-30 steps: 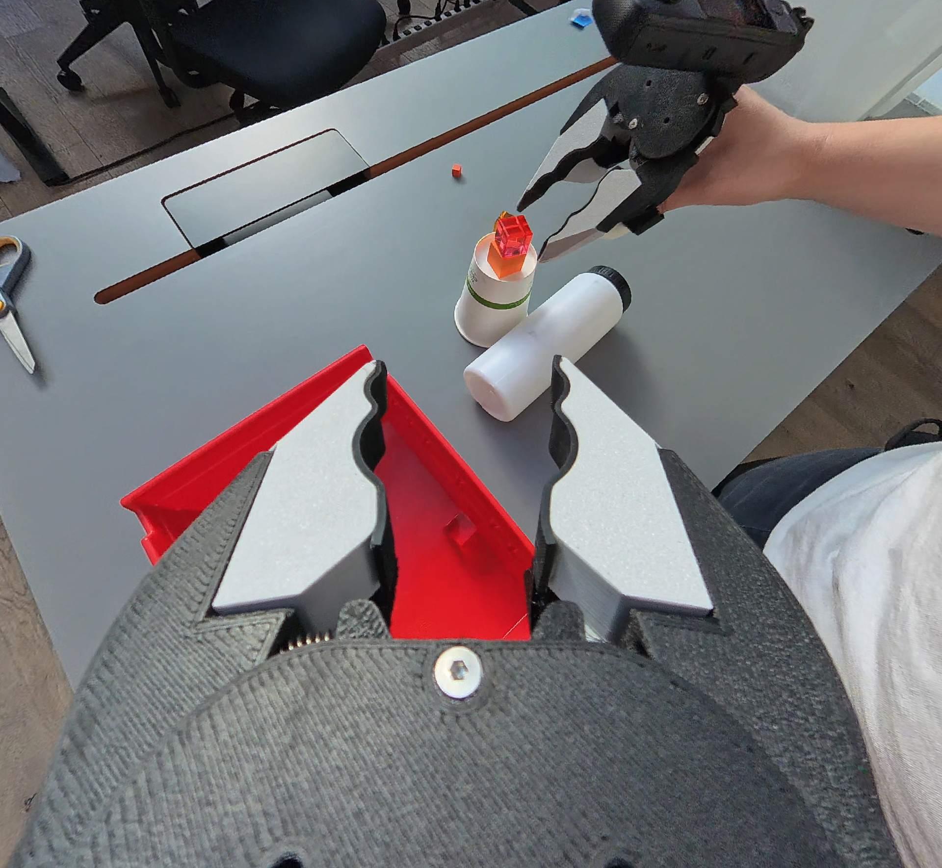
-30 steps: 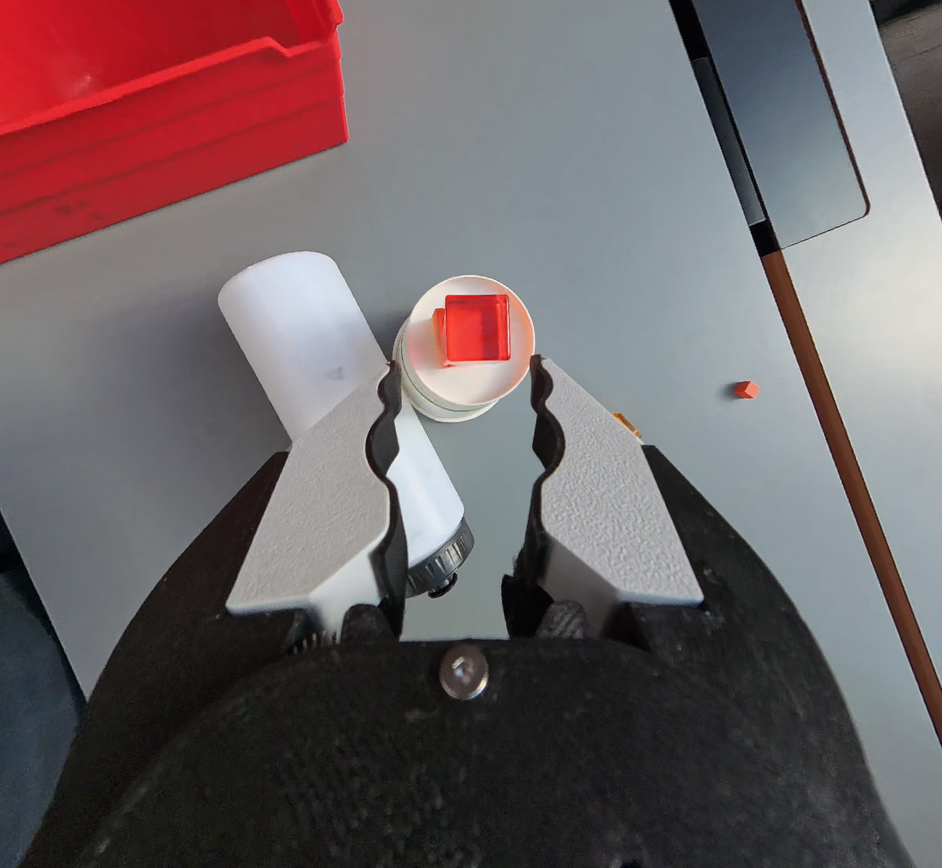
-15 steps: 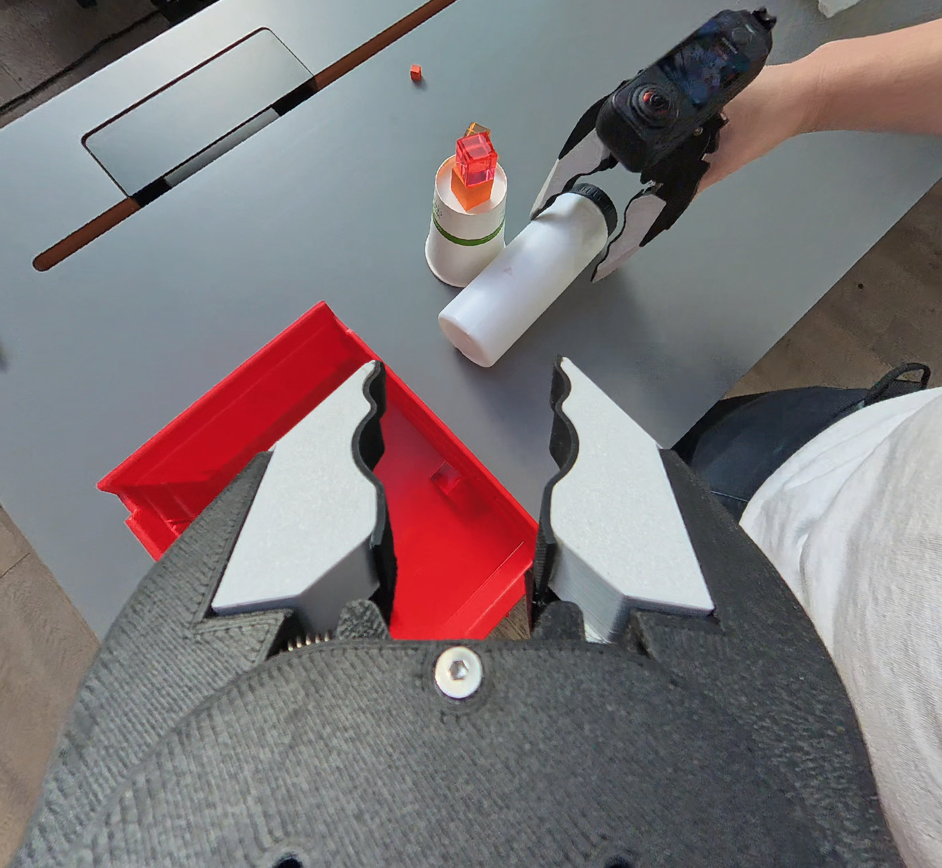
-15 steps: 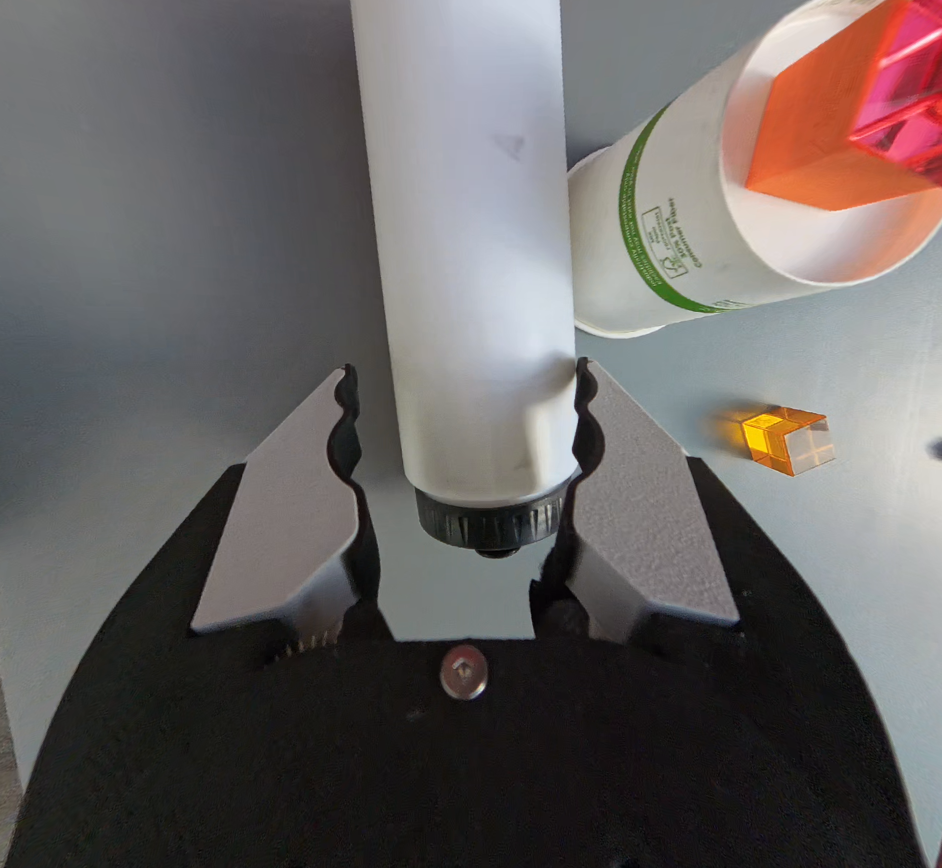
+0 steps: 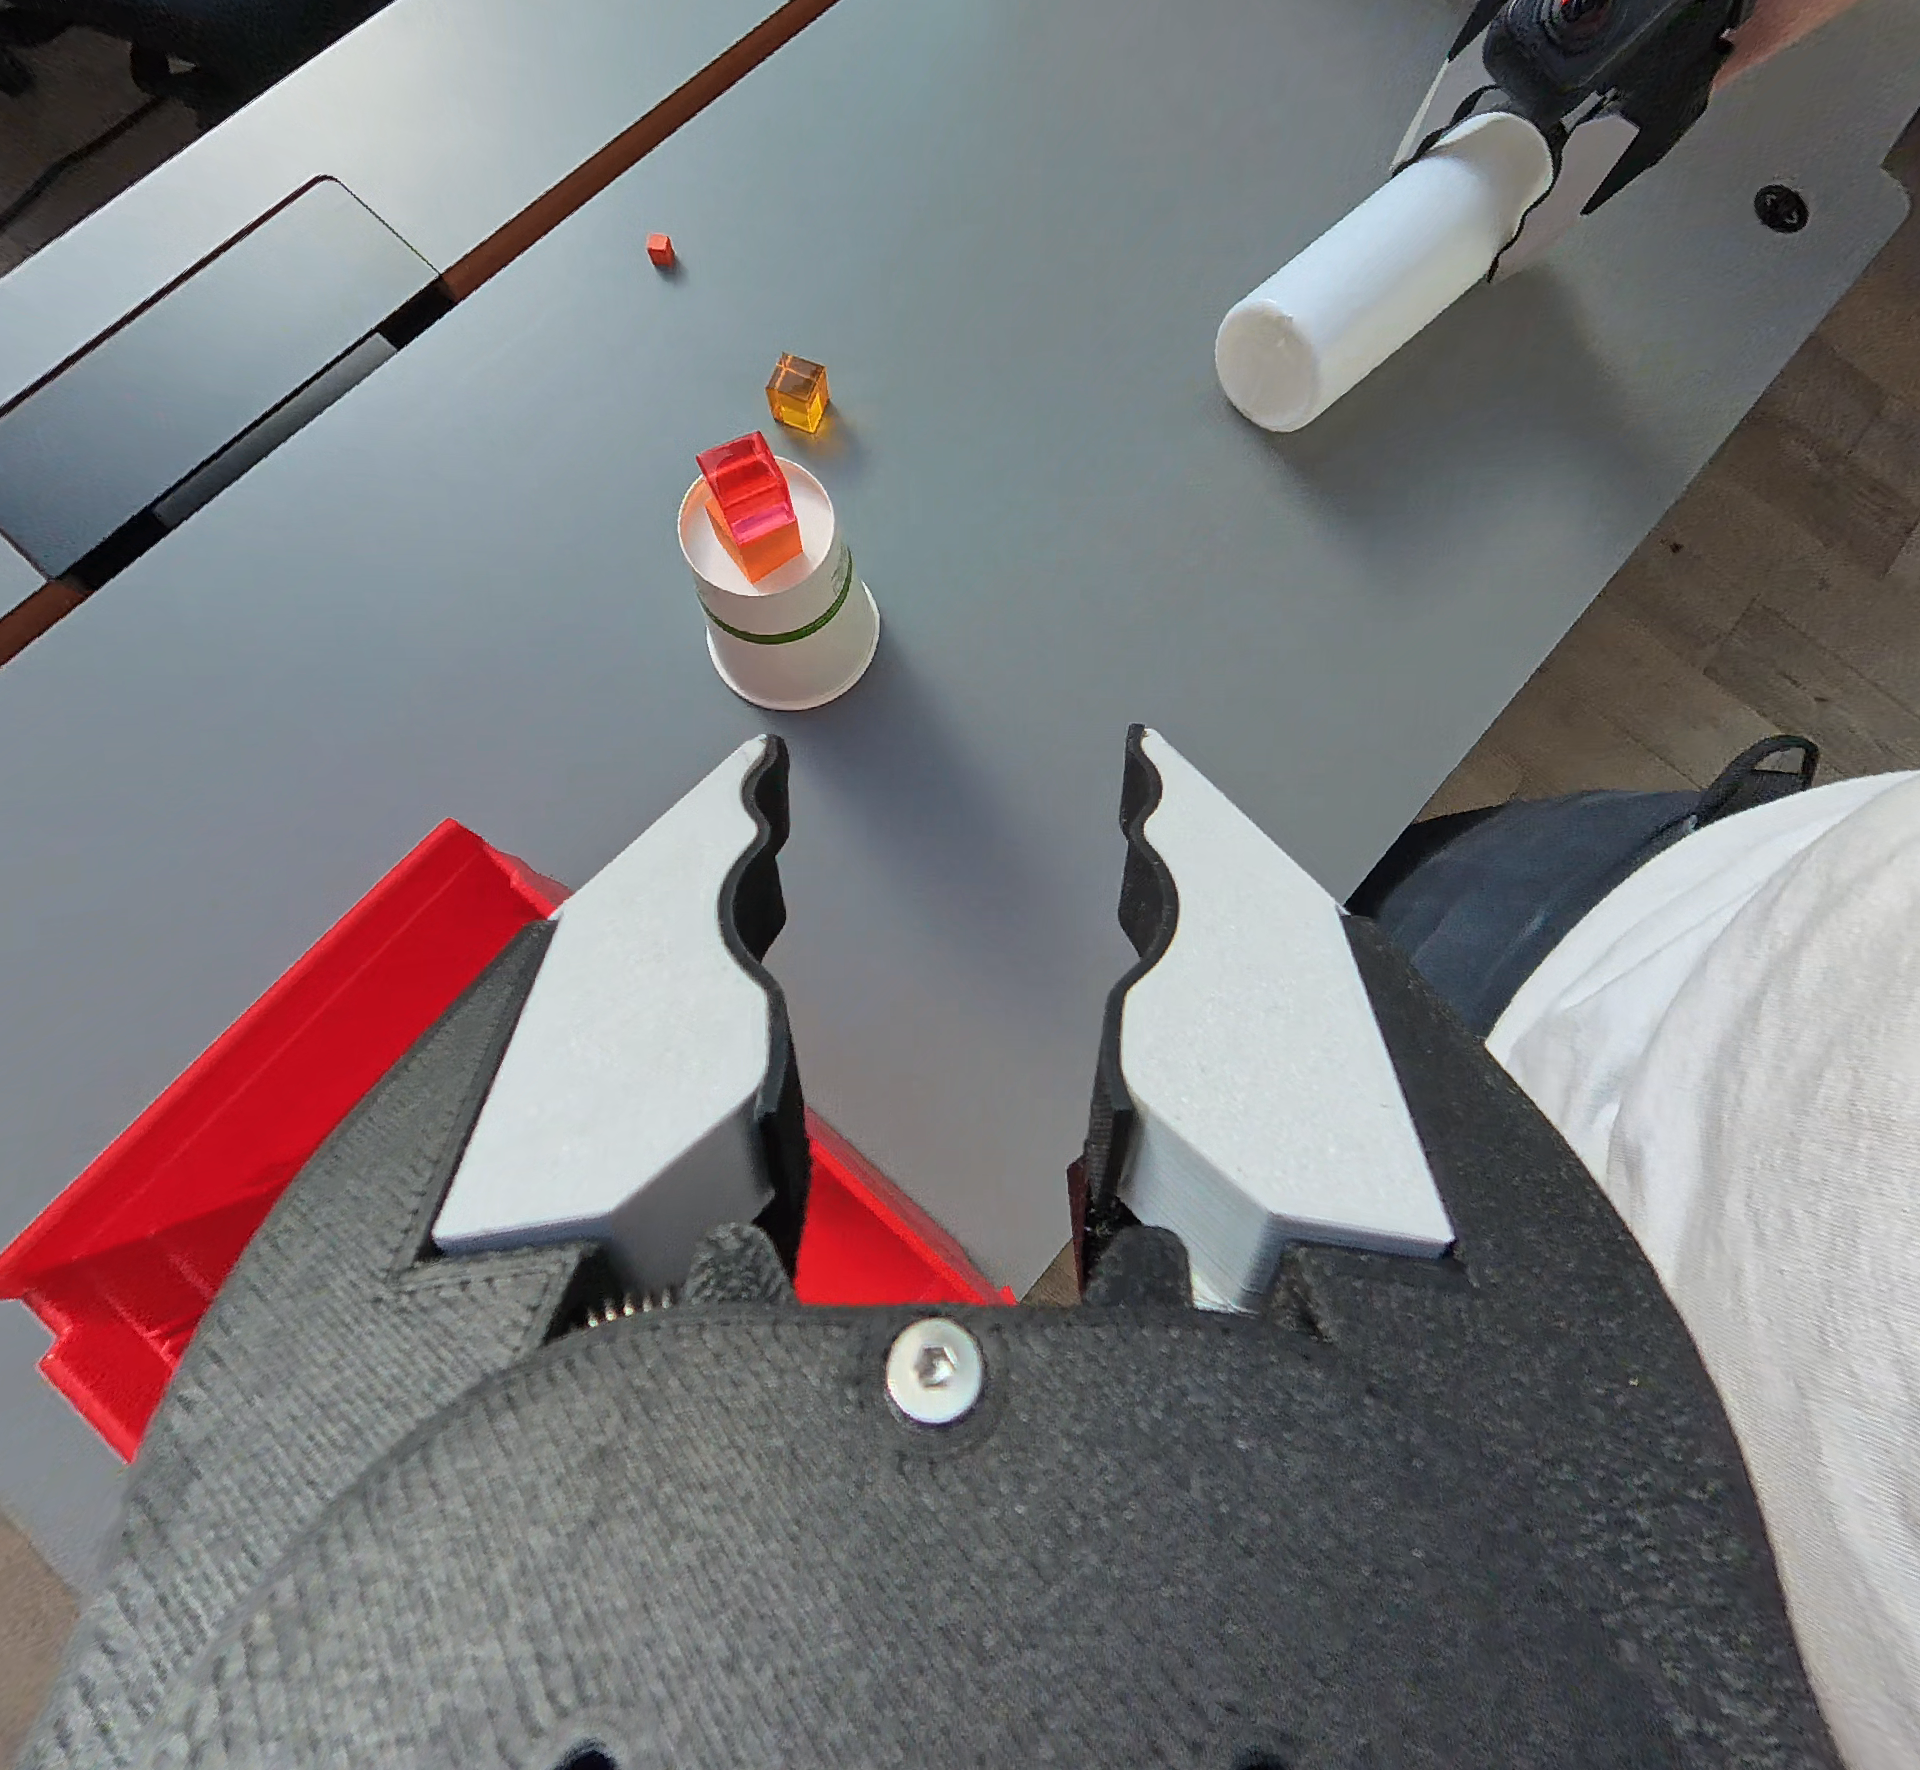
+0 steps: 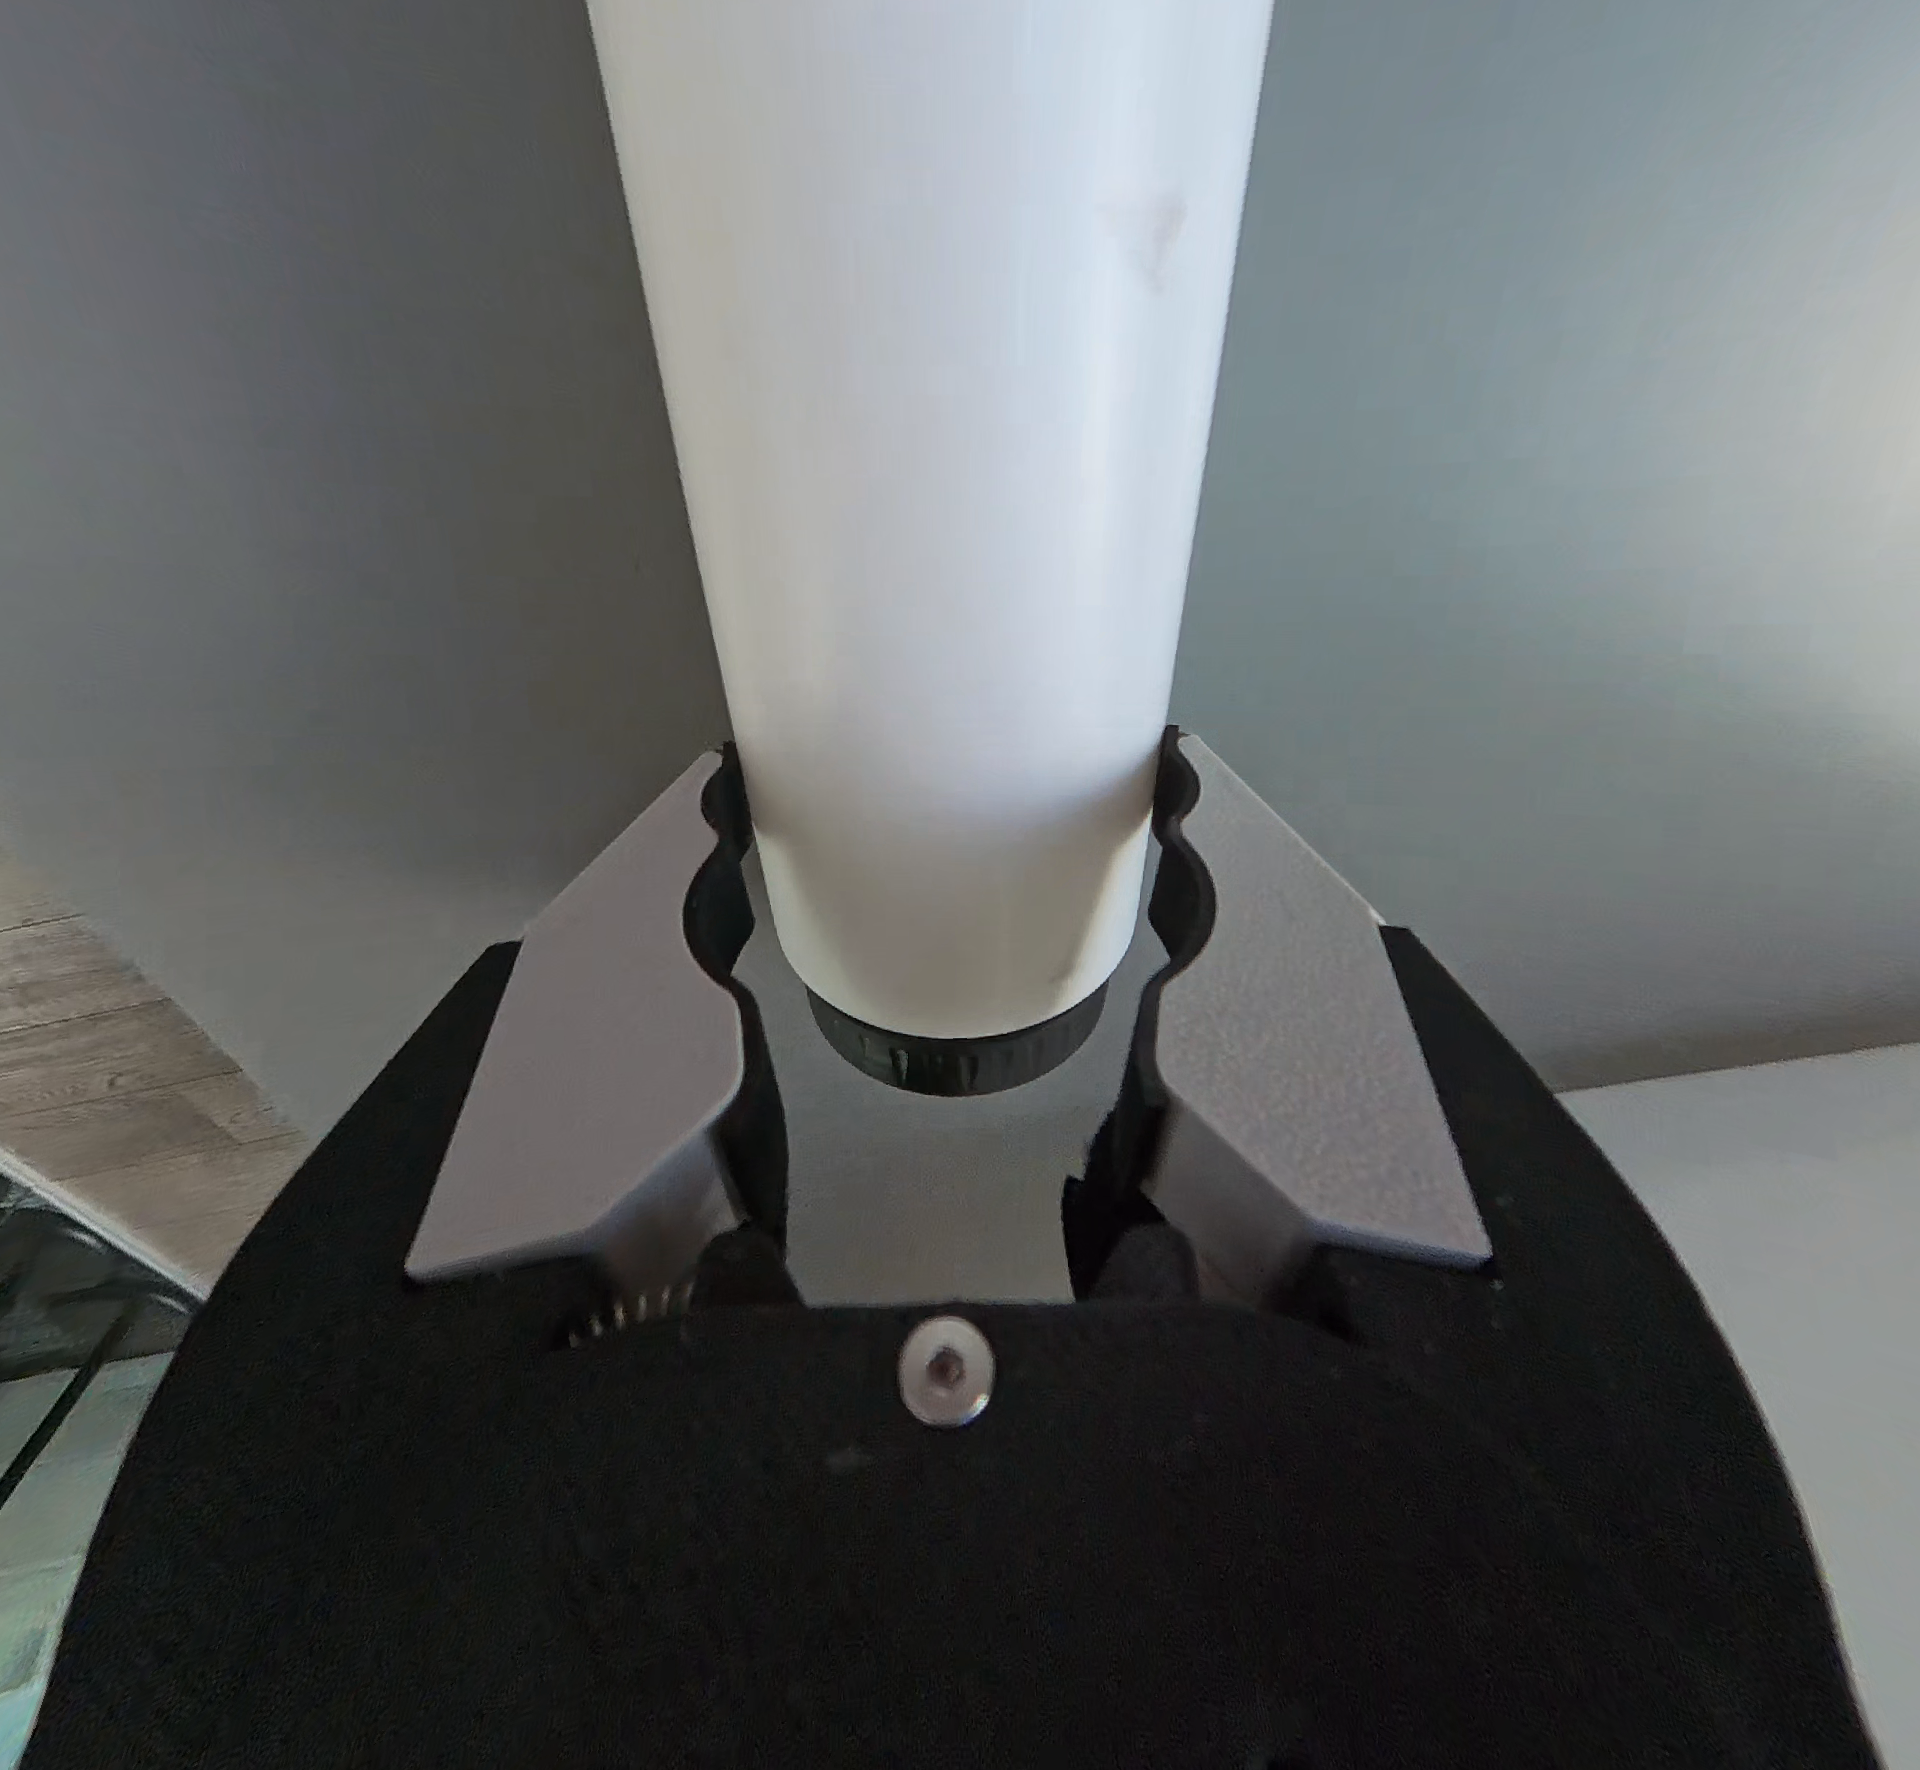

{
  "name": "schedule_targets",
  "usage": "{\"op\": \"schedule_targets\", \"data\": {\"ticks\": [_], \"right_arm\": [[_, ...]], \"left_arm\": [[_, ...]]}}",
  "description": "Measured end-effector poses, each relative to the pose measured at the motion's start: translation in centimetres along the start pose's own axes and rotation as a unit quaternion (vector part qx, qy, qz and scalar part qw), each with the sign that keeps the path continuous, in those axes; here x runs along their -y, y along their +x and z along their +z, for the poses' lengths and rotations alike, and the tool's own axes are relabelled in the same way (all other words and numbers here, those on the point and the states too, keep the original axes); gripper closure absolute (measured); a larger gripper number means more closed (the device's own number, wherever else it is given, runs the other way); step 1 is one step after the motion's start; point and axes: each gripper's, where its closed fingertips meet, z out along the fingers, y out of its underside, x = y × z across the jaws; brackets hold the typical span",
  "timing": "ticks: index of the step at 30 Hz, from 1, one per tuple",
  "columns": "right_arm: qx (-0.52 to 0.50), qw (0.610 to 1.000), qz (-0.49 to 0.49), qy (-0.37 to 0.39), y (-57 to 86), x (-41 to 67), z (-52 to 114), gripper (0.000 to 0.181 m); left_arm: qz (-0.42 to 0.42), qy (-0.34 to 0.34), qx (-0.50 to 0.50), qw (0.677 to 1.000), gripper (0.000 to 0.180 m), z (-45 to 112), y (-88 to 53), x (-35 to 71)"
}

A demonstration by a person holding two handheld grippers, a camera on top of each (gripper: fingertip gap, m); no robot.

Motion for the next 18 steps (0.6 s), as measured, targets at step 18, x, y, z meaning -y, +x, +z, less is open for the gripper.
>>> {"op": "schedule_targets", "data": {"ticks": [18], "right_arm": [[-0.046,0.854,0.397,0.332,15.0,33.9,0.6,0.119]], "left_arm": [[-0.098,0.029,0.126,0.987,0.121,-4.6,-4.0,-0.9]]}}
